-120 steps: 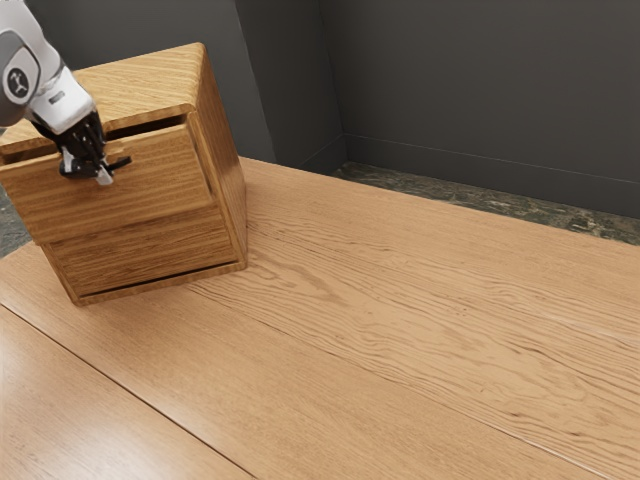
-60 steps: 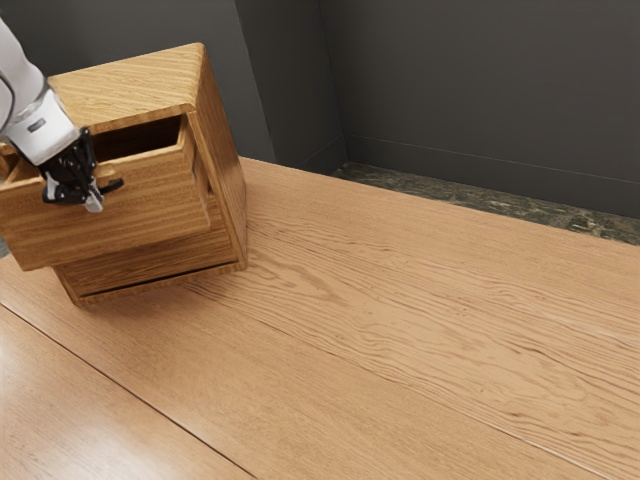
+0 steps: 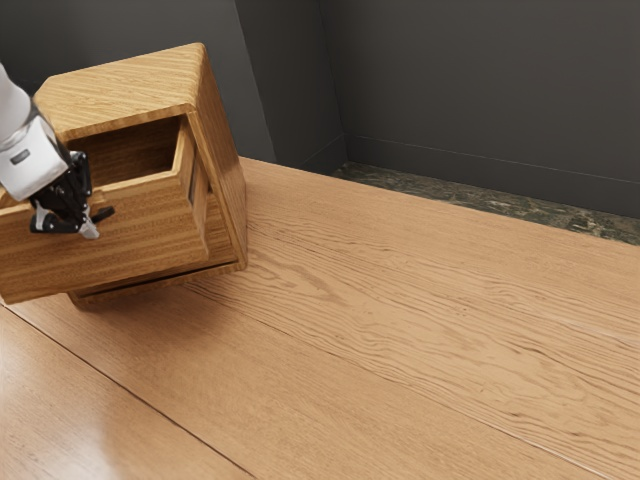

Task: Pull the drawer handle with one arm to open the drawer

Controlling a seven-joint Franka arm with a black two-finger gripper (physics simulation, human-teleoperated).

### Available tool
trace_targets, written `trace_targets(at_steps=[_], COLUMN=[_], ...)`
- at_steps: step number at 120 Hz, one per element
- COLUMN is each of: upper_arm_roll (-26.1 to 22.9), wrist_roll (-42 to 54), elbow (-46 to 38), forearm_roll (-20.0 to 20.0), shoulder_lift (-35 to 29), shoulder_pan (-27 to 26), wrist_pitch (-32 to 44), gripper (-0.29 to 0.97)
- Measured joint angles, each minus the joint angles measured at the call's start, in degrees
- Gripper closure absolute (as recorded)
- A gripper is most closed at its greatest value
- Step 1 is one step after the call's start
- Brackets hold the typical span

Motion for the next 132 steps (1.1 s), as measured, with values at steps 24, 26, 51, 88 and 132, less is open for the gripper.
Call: trace_targets(at_steps=[24,26,51,88,132], upper_arm_roll=[-0.03,-0.04,-1.46,-3.1,-3.83], wrist_roll=[-2.81,-3.02,-5.3,-7.29,-8.43], elbow=[-2.86,-3.22,-5.14,-5.29,-5.21], forearm_roll=[0.35,0.31,0.33,0.03,-0.21], shoulder_lift=[-3.89,-4.27,-6.93,-8.74,-9.72], shoulder_pan=[-0.91,-0.97,-0.89,-0.1,0.78], wrist_pitch=[-0.45,-0.64,-2.02,-5.37,-8.56], gripper=[0.82,0.81,0.88,0.78,0.64])
